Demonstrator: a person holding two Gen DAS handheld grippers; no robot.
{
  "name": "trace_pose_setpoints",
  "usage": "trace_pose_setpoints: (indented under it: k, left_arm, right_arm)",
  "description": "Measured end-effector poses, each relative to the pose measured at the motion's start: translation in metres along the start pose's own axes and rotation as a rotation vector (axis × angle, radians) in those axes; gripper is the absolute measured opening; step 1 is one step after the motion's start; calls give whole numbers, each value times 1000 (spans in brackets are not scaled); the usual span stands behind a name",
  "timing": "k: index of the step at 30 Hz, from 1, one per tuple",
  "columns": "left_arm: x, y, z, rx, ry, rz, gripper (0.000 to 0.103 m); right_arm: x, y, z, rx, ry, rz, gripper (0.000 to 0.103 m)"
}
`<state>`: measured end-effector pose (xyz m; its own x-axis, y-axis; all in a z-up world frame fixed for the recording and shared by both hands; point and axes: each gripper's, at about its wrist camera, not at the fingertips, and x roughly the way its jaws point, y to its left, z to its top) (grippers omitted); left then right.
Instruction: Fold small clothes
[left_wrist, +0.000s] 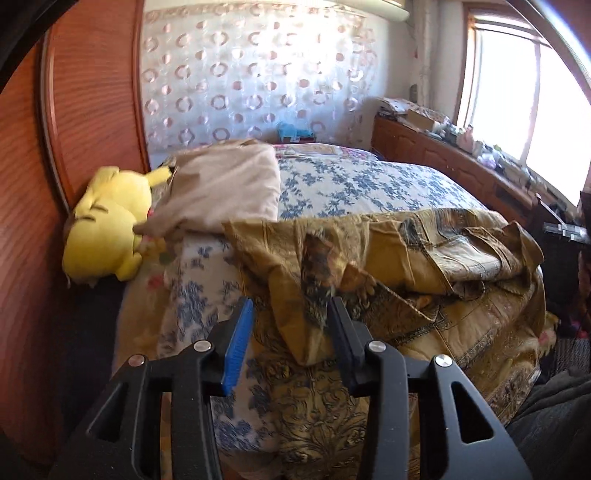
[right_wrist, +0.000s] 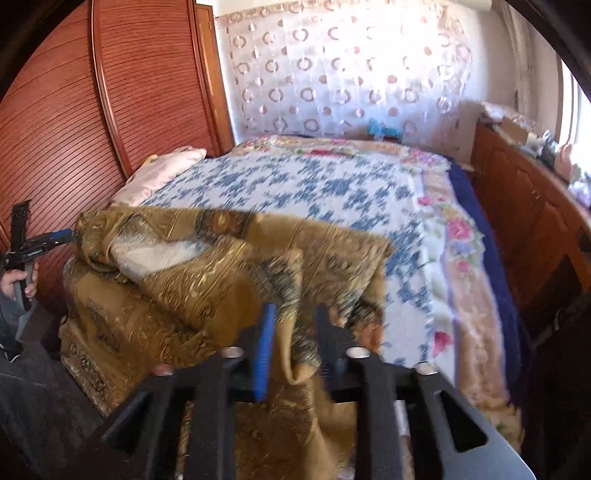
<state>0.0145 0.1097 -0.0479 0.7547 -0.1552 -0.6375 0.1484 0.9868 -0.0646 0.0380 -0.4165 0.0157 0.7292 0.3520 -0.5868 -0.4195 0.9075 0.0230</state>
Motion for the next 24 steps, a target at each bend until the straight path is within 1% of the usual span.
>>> trace_pose_setpoints:
  k: [2, 3, 5, 10, 12, 18, 19, 24]
  left_arm:
    - [3, 2, 9, 20, 0, 4, 43]
    - [5, 3, 13, 23, 3, 2, 43]
    - [11, 6, 23, 23, 9, -7, 43]
    - [25, 13, 41, 3, 3, -41, 43]
    - [36, 16, 45, -3, 16, -48, 43]
    - [68, 22, 50, -9, 68, -13, 43]
    - [72, 22, 50, -7, 69, 5, 43]
    - [78, 22, 49, -30, 61, 16, 43]
  right_arm:
    - [-4, -3, 8, -6, -13, -15, 42]
    - [-3, -3, 11, -7, -14, -28, 46]
    - [4, 0, 13, -6, -15, -50, 50]
    - [39, -5, 24, 25, 2, -74, 56]
    - [55, -8, 27, 44, 9, -79, 58]
    - [99, -24, 36, 102, 45, -111, 60]
    - [105, -26, 36, 112, 51, -116, 60]
    - [120, -29, 38, 137, 72, -133, 60]
